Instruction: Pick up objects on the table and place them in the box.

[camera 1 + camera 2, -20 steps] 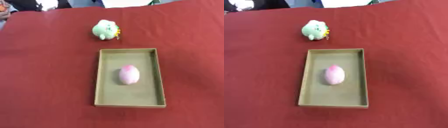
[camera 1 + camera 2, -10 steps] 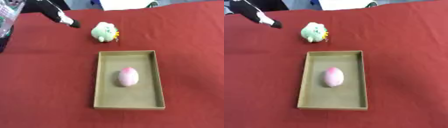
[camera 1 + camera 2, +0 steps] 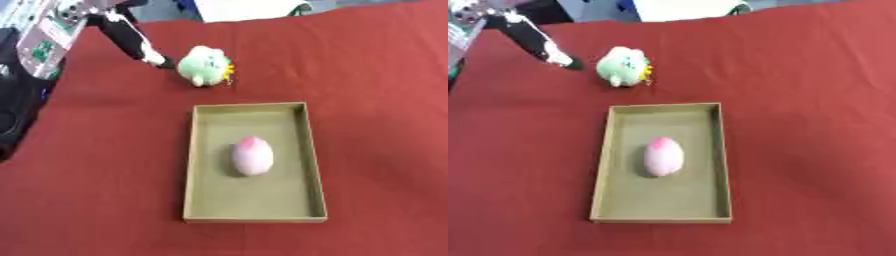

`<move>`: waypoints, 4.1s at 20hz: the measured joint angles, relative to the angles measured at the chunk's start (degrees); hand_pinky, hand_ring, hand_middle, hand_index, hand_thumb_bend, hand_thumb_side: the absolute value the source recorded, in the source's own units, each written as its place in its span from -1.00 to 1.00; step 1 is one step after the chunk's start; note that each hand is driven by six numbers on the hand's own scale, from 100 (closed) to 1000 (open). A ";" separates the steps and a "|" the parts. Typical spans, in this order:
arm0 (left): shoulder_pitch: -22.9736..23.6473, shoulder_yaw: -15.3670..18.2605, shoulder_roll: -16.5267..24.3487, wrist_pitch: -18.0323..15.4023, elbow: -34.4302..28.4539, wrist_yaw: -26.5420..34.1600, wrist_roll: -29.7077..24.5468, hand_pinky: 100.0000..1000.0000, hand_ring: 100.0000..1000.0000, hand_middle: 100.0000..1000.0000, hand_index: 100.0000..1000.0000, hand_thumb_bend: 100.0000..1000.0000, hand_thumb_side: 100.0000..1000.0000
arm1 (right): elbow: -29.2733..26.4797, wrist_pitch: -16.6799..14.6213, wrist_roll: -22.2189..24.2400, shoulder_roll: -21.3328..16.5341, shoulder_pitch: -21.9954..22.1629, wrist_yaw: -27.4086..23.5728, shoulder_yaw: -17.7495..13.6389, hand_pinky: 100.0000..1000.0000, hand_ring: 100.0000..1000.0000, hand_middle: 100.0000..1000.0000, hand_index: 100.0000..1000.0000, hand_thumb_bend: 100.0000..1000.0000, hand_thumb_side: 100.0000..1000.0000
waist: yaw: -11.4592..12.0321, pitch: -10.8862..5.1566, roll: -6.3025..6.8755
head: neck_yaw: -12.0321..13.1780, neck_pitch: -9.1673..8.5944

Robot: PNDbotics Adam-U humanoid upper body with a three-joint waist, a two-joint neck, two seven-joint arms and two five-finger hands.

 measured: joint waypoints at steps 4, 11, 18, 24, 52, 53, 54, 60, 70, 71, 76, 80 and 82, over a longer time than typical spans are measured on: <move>-0.32 0.00 -0.63 0.03 1.47 1.40 -0.73 0.69 0.72 0.55 0.87 -0.12 -0.76 | 0.00 0.08 0.07 0.54 -0.47 -0.62 -0.01 0.31 0.51 0.14 0.53 -0.81 0.29 | -0.75 0.25 0.29 | 0.60 -0.25; -0.60 -0.01 -1.47 0.30 3.12 2.15 -3.20 0.71 0.75 0.59 0.89 -0.08 -0.69 | 0.00 0.12 0.12 1.36 -0.99 -1.32 -0.02 0.29 0.50 0.13 0.52 -0.82 0.31 | -1.92 0.84 0.96 | 1.44 -0.80; -0.76 0.08 -1.52 0.93 4.39 1.73 -5.66 0.71 0.78 0.60 0.90 0.04 -0.60 | 0.00 0.27 0.47 2.55 -1.70 -2.30 -0.02 0.28 0.49 0.11 0.50 -0.83 0.32 | -3.73 1.63 2.29 | 2.00 -1.39; -0.75 0.83 -1.99 1.51 6.14 -3.13 -5.20 0.74 0.82 0.62 0.88 0.07 -0.57 | 0.00 0.24 0.90 3.39 -2.14 -2.91 -0.02 0.27 0.48 0.10 0.49 -0.84 0.34 | -5.00 2.24 3.01 | 2.87 -1.97; -0.12 3.59 -3.00 3.46 13.06 -9.03 -1.05 0.45 0.56 0.32 0.56 -0.86 -0.98 | 0.00 0.24 0.89 6.92 -2.10 -4.35 -0.31 0.24 0.46 0.06 0.46 -0.84 0.34 | -7.34 4.54 3.24 | 4.92 -3.25; -0.12 3.60 -3.00 3.70 13.05 -8.81 -0.53 0.44 0.55 0.31 0.56 -0.89 -0.96 | 0.00 0.25 0.88 7.01 -1.88 -4.38 -0.42 0.24 0.46 0.06 0.46 -0.84 0.34 | -7.19 4.54 3.24 | 4.92 -3.22; -0.12 3.61 -3.00 3.99 13.01 -8.57 -0.17 0.43 0.54 0.30 0.55 -0.92 -0.96 | 0.00 0.27 0.86 7.17 -1.86 -4.40 -0.43 0.24 0.46 0.06 0.47 -0.84 0.34 | -7.09 4.54 3.24 | 4.92 -3.18; -0.13 3.59 -2.90 5.07 11.73 -7.27 0.38 0.40 0.52 0.28 0.54 -0.94 -1.00 | 0.00 0.50 0.63 7.48 -0.87 -4.41 -0.75 0.24 0.46 0.06 0.47 -0.84 0.32 | -6.22 4.03 2.99 | 4.64 -2.70; -0.06 2.77 -0.90 6.03 2.76 -2.18 -0.19 0.32 0.45 0.19 0.47 -1.00 -1.00 | 0.00 0.81 0.32 7.83 0.96 -4.39 -0.98 0.25 0.46 0.06 0.47 -0.84 0.30 | -3.15 1.12 1.83 | 3.00 -1.10; 0.23 2.35 -0.52 5.97 0.95 -1.30 -0.26 0.31 0.44 0.18 0.46 -1.00 -1.00 | 0.00 0.83 0.29 7.83 1.18 -4.38 -1.08 0.25 0.46 0.07 0.47 -0.84 0.30 | -2.79 0.80 1.77 | 2.83 -0.89; 2.89 -0.29 1.96 5.64 -13.18 3.69 -1.30 0.26 0.37 0.09 0.38 -1.00 -1.00 | 0.00 0.83 -0.04 7.82 2.09 -4.14 -1.13 0.25 0.47 0.07 0.47 -0.84 0.29 | -1.02 -0.42 1.26 | 1.75 0.26; 5.64 -2.13 3.18 6.92 -25.78 6.58 -2.63 0.24 0.35 0.07 0.35 -1.00 -1.00 | 0.00 0.86 -0.22 7.82 2.64 -3.93 -1.15 0.25 0.47 0.06 0.47 -0.84 0.29 | 0.24 -1.20 0.81 | 1.12 0.93; 6.78 -3.18 3.16 7.77 -30.58 7.09 -3.59 0.25 0.34 0.06 0.35 -1.00 -1.00 | 0.00 0.94 -0.32 7.82 2.72 -3.90 -1.20 0.25 0.47 0.06 0.47 -0.84 0.29 | 0.57 -1.35 0.56 | 0.88 1.23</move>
